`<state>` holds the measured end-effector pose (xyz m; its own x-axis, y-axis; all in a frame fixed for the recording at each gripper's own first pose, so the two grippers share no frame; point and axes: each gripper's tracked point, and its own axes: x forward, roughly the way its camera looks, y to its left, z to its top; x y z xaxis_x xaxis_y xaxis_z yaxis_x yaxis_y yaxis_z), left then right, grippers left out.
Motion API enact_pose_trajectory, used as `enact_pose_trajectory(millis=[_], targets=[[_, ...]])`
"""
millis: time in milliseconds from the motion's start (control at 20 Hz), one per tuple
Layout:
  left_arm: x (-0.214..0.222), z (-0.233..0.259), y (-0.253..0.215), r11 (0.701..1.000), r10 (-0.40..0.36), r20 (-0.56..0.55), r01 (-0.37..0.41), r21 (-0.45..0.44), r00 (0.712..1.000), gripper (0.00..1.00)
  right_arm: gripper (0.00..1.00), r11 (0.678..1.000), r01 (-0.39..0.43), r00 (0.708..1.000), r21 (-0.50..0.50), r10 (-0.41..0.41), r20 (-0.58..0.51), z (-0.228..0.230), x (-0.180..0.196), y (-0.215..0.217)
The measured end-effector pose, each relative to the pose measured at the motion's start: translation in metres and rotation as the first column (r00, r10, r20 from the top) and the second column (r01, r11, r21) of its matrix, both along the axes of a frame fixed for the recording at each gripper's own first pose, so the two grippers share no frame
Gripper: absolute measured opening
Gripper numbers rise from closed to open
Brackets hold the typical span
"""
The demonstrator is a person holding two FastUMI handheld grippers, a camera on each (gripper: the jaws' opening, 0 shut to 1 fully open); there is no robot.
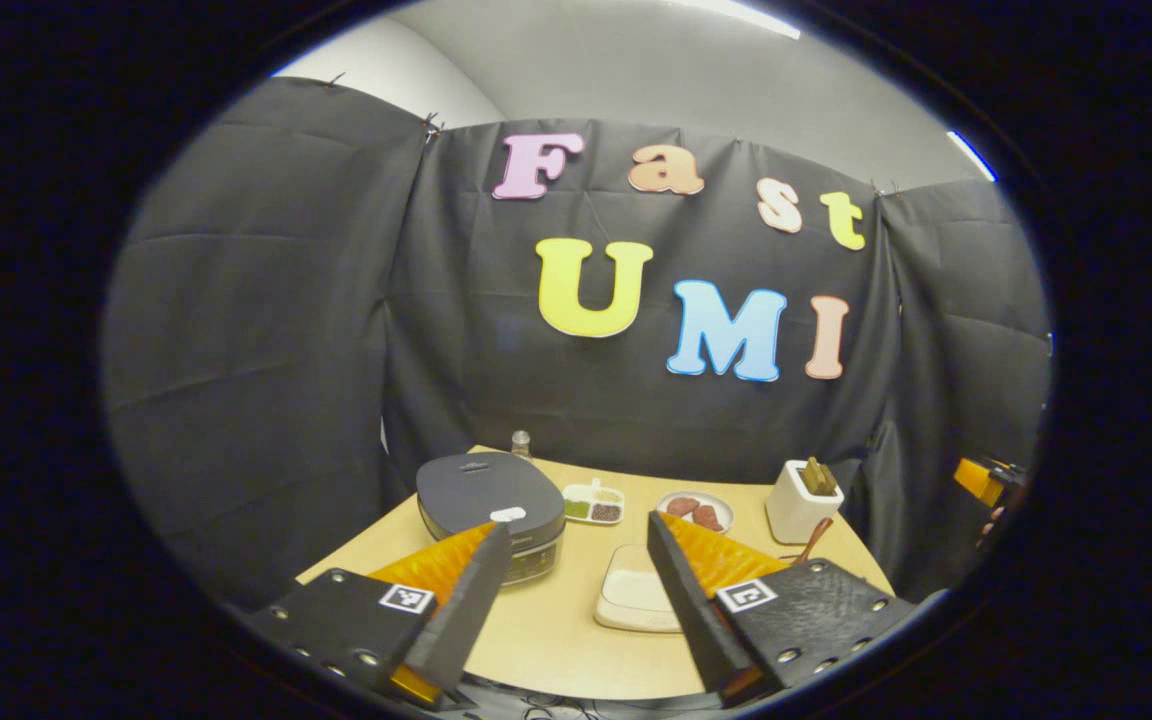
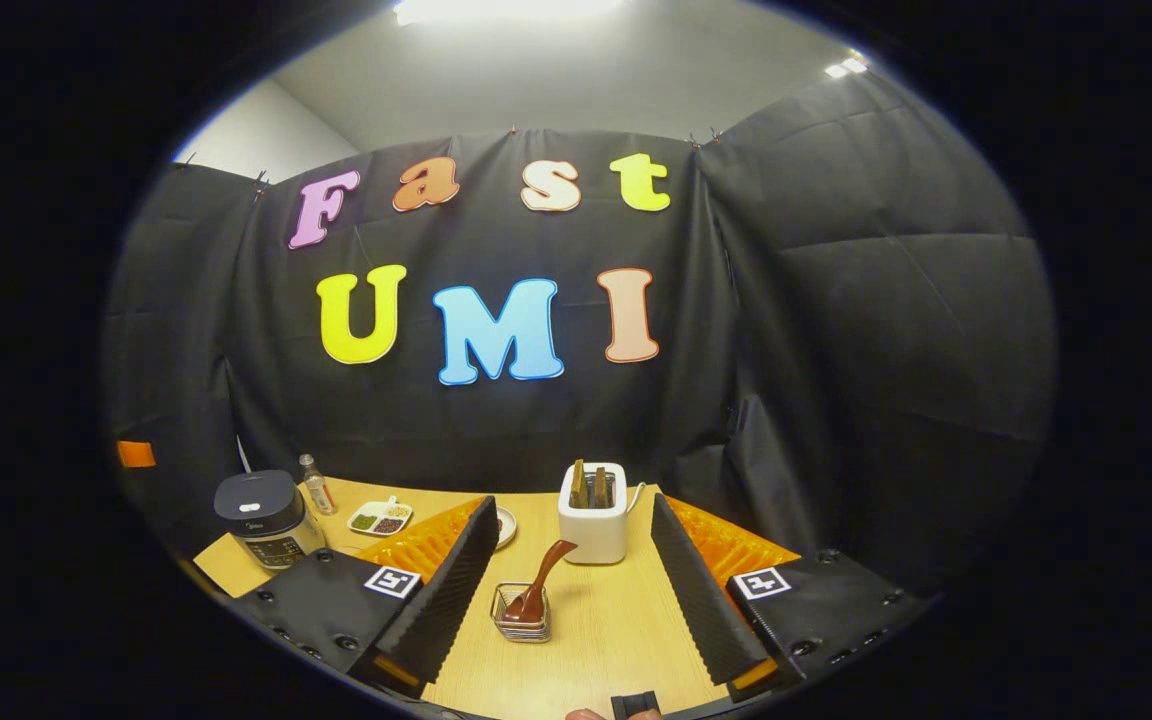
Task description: Close the left gripper, press the button to open the rice cooker; take a wooden spoon from the chopstick holder with the right hand, scoop a spoonful of rice and pour it into the rice cooker, then put the wooden spoon back into the chopstick holder.
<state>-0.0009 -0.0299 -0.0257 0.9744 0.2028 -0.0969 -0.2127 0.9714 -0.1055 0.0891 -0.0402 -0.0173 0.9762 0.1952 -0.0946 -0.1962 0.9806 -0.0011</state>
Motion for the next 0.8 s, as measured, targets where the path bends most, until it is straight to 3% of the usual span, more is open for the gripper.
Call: enact_pose_trajectory(millis=[100,150,200,250,300,350,400,600,800], targets=[[0.011,0.001,0.008,0.999,-0.024,-0.009,0.024,-0.032,1.0,0.58,0.97,1.0,0.012,1.0,0.0,-0.012,-0.024,-0.007,0.001,0.008],[0.017,0.002,0.011,0.999,-0.04,-0.008,0.04,-0.035,0.999,0.58,0.97,1.0,0.02,0.999,0.003,-0.02,-0.026,-0.007,0.001,0.013],[0.02,0.004,0.024,0.999,-0.027,-0.002,0.027,-0.02,1.0,0.44,0.98,1.0,0.027,0.999,0.005,-0.027,-0.027,-0.008,0.001,0.018],[0.02,0.008,0.029,0.998,-0.063,-0.01,0.063,-0.01,0.998,0.3,0.98,0.999,0.033,0.999,0.007,-0.033,-0.029,-0.008,0.002,0.023],[0.027,0.008,0.041,0.999,-0.044,-0.025,0.044,0.01,0.999,0.29,0.98,0.999,0.041,0.999,0.009,-0.041,-0.028,-0.009,0.001,0.03],[0.035,0.001,0.06,1.0,-0.025,-0.038,0.026,0.017,0.999,0.15,0.98,0.999,0.051,0.998,0.012,-0.051,-0.025,-0.008,0.0,0.035],[0.046,-0.006,0.063,0.998,-0.068,-0.059,0.068,-0.001,0.996,0.02,0.98,0.998,0.061,0.998,0.015,-0.06,-0.022,-0.006,-0.001,0.041],[0.08,-0.03,0.084,0.986,-0.143,-0.121,0.131,-0.104,0.982,0.01,0.97,0.994,0.109,0.994,-0.002,-0.109,-0.009,-0.008,-0.006,0.056],[0.124,-0.053,0.111,0.979,-0.198,-0.209,0.182,-0.091,0.958,0.01,0.97,0.988,0.153,0.988,0.0,-0.153,-0.01,-0.011,-0.014,0.063]])
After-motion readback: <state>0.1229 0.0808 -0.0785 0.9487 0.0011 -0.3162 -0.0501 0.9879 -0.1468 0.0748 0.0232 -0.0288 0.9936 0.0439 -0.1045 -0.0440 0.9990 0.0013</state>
